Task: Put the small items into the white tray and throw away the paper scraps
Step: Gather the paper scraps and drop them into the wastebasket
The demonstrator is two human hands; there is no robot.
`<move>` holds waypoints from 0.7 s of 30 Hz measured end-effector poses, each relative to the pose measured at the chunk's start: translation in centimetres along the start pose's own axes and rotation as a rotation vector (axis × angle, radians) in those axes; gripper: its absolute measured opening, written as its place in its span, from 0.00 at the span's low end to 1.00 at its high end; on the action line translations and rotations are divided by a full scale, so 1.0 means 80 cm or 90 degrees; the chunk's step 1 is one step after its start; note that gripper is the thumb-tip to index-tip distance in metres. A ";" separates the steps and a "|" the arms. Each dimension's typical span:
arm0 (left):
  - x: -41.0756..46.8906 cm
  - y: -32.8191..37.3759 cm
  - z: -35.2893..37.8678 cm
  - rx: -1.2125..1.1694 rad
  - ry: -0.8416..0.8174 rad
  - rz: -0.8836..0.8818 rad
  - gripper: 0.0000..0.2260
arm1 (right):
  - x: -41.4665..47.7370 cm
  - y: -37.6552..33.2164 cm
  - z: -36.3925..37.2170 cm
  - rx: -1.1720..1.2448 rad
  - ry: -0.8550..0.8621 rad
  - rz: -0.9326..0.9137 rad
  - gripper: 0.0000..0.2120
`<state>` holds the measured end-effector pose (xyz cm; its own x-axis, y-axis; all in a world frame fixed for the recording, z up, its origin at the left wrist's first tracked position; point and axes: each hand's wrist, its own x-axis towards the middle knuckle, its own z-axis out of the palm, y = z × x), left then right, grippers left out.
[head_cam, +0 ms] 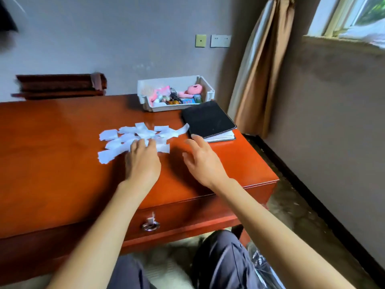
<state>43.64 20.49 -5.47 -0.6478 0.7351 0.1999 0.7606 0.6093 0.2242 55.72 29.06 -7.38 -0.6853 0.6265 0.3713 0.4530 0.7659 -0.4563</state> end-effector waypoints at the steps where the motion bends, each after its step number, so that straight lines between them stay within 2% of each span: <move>1: 0.006 -0.021 0.004 0.013 -0.005 -0.014 0.21 | 0.012 -0.006 0.012 0.012 -0.030 0.002 0.21; 6: 0.037 -0.088 0.019 0.009 -0.077 -0.091 0.26 | 0.075 -0.020 0.050 0.002 -0.151 0.074 0.38; 8: 0.052 -0.103 0.021 -0.033 -0.125 -0.136 0.30 | 0.099 -0.023 0.060 -0.040 -0.177 0.108 0.41; 10: 0.064 -0.114 0.024 -0.032 -0.161 -0.134 0.33 | 0.117 -0.023 0.067 -0.064 -0.217 0.138 0.42; 13: 0.071 -0.126 0.027 -0.013 -0.182 -0.070 0.37 | 0.130 -0.019 0.074 -0.124 -0.284 0.144 0.40; 17: 0.076 -0.132 0.033 -0.049 -0.081 -0.015 0.30 | 0.125 -0.016 0.079 -0.180 -0.165 0.039 0.28; 21: 0.078 -0.122 0.030 -0.074 -0.022 0.004 0.21 | 0.118 -0.021 0.077 -0.195 -0.116 -0.045 0.24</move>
<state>32.31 19.86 -8.66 -0.6398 0.7496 0.1695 0.7531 0.5676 0.3328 44.95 32.84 -8.12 -0.7990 0.5551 0.2311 0.5312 0.8317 -0.1613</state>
